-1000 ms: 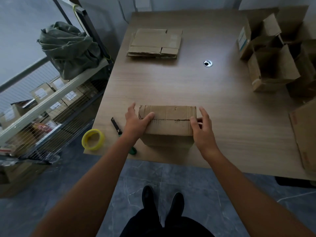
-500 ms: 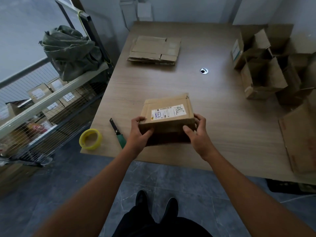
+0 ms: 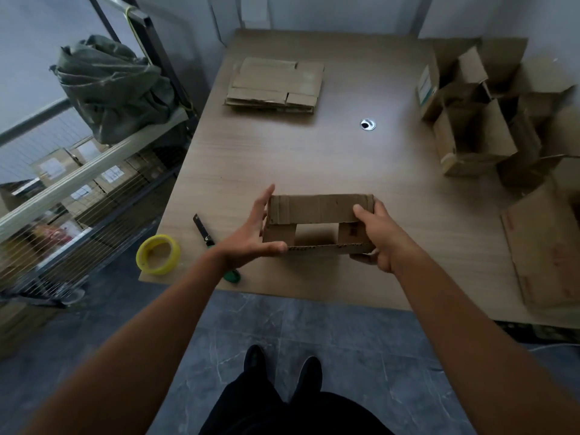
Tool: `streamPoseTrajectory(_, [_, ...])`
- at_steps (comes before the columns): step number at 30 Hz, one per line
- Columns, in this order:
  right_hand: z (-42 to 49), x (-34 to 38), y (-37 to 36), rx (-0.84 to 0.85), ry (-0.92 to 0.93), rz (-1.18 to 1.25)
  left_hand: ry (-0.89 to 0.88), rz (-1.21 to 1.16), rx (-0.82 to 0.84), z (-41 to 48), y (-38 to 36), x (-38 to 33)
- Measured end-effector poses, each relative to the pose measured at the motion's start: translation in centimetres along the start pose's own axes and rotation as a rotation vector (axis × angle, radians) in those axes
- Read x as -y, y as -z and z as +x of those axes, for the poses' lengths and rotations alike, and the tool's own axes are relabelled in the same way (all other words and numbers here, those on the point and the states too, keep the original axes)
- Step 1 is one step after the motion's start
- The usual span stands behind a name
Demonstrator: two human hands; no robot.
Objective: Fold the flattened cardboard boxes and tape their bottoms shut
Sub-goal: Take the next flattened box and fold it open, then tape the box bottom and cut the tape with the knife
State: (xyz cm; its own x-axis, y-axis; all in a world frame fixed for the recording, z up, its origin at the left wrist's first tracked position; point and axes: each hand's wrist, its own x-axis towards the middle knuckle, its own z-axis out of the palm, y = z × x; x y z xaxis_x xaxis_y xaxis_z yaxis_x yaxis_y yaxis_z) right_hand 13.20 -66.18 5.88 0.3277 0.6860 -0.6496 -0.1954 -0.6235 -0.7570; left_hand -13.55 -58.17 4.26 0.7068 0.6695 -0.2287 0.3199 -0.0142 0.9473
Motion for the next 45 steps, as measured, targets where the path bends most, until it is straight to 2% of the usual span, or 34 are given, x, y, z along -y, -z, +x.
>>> streamPoseTrajectory(4, [-0.3,2.1,-0.2,0.016,-0.07,-0.001,0.001,-0.02,-0.011,0.3,0.2,0.0])
streamPoseTrajectory(5, [-0.4,2.3,-0.2,0.031,-0.075,-0.002,0.022,-0.031,-0.066,0.3,0.1,0.0])
streamPoseTrajectory(7, [-0.6,2.2,-0.3,0.082,-0.059,0.004,0.03,-0.016,-0.277,0.6,-0.1,0.2])
streamPoseTrajectory(9, [-0.7,1.3,-0.7,0.131,-0.001,-0.014,0.0,0.098,-0.5,1.3,-0.3,0.4])
streamPoseTrajectory(10, [-0.6,0.7,-1.0,0.135,0.044,-0.071,-0.005,0.125,-0.542,1.7,-0.4,0.4])
streamPoseTrajectory(12, [-0.1,-0.7,-1.9,0.046,0.16,-0.243,0.007,0.134,-0.54,2.5,-0.5,0.2])
streamPoseTrajectory(14, [1.1,-2.3,-2.8,-0.096,0.267,-0.287,-0.006,0.151,-0.509,3.2,0.1,0.4])
streamPoseTrajectory(16, [2.2,-2.8,-3.9,-0.186,0.311,-0.125,-0.015,0.062,-0.358,3.3,0.9,0.6])
streamPoseTrajectory(18, [2.7,-2.3,-4.5,-0.183,0.266,0.086,0.021,-0.081,-0.222,3.4,1.3,1.1])
streamPoseTrajectory(20, [3.1,-2.0,-4.7,-0.145,0.29,0.14,0.046,-0.153,-0.288,3.9,1.4,1.2])
streamPoseTrajectory(22, [3.0,-2.0,-4.9,-0.165,0.4,0.034,0.115,-0.234,-0.353,5.0,1.6,1.0])
streamPoseTrajectory(24, [3.1,-1.8,-4.9,-0.279,0.554,-0.191,0.171,-0.238,-0.331,6.3,2.1,0.8])
streamPoseTrajectory(27, [3.7,-0.7,-5.0,-0.54,0.731,-0.906,0.172,-0.122,-0.307,7.6,2.6,1.1])
streamPoseTrajectory(28, [3.8,-0.1,-5.4,-0.544,0.741,-1.077,0.162,-0.088,-0.31,7.8,2.7,1.1])
streamPoseTrajectory(30, [3.3,0.8,-7.2,-0.382,0.704,-1.265,0.156,-0.043,-0.317,7.9,2.6,1.2])
streamPoseTrajectory(32, [2.8,0.6,-9.1,-0.264,0.637,-1.357,0.157,-0.045,-0.311,7.7,2.8,1.2])
streamPoseTrajectory(36, [3.1,0.3,-10.2,-0.343,0.625,-1.366,0.06,-0.091,-0.196,5.1,4.9,1.5])
streamPoseTrajectory(38, [3.3,0.6,-10.5,-0.357,0.619,-1.362,0.07,0.073,-0.261,2.3,7.9,3.8])
streamPoseTrajectory(41, [3.4,0.9,-11.7,-0.382,0.623,-1.372,0.226,0.387,-0.453,-3.2,13.6,9.8])
streamPoseTrajectory(43, [3.5,0.9,-12.8,-0.396,0.632,-1.379,0.373,0.569,-0.405,-6.8,16.1,13.6])
streamPoseTrajectory(45, [3.8,1.1,-13.6,-0.41,0.627,-1.371,0.403,0.719,-0.3,-9.1,17.0,16.2])
